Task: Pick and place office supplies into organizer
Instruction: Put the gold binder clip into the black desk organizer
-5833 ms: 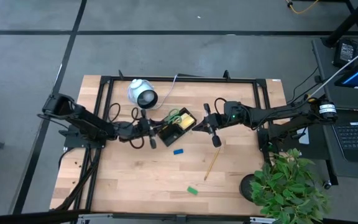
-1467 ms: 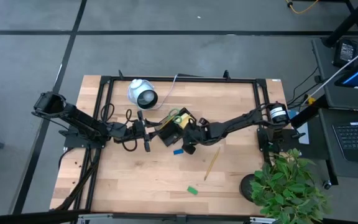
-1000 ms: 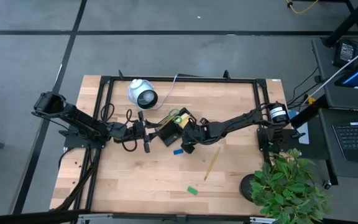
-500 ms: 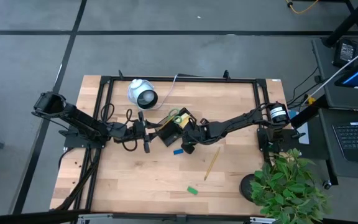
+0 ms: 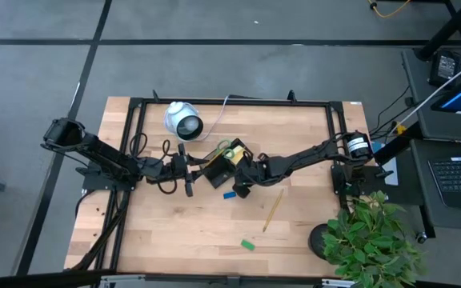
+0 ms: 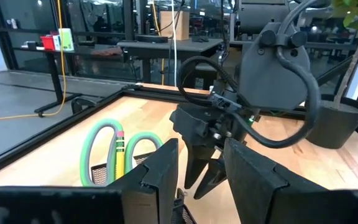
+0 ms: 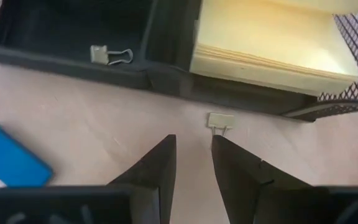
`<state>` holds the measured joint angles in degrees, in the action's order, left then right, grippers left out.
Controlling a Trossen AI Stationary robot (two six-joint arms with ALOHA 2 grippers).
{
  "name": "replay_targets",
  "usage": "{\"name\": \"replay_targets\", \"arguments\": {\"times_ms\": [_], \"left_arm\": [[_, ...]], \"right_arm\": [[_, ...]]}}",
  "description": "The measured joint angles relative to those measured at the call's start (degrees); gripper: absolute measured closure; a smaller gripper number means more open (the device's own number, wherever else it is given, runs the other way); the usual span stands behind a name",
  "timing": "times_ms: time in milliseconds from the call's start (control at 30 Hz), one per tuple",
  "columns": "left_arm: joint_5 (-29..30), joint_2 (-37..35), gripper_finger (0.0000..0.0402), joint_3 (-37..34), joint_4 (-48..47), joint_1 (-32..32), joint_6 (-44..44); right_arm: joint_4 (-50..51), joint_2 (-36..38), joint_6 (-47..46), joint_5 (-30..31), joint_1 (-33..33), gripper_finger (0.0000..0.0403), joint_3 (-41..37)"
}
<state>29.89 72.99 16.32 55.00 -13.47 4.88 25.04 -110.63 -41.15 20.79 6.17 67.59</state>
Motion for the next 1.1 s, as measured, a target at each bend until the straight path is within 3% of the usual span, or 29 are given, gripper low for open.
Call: {"name": "replay_targets", "arguments": {"times_ms": [1100], "left_arm": [[-2.19,0.0,0.0276,0.0,0.0,0.0,0.44]], "right_arm": [[-3.38,0.0,4.26,-1.38,-1.84,0.0295,-1.4]]}}
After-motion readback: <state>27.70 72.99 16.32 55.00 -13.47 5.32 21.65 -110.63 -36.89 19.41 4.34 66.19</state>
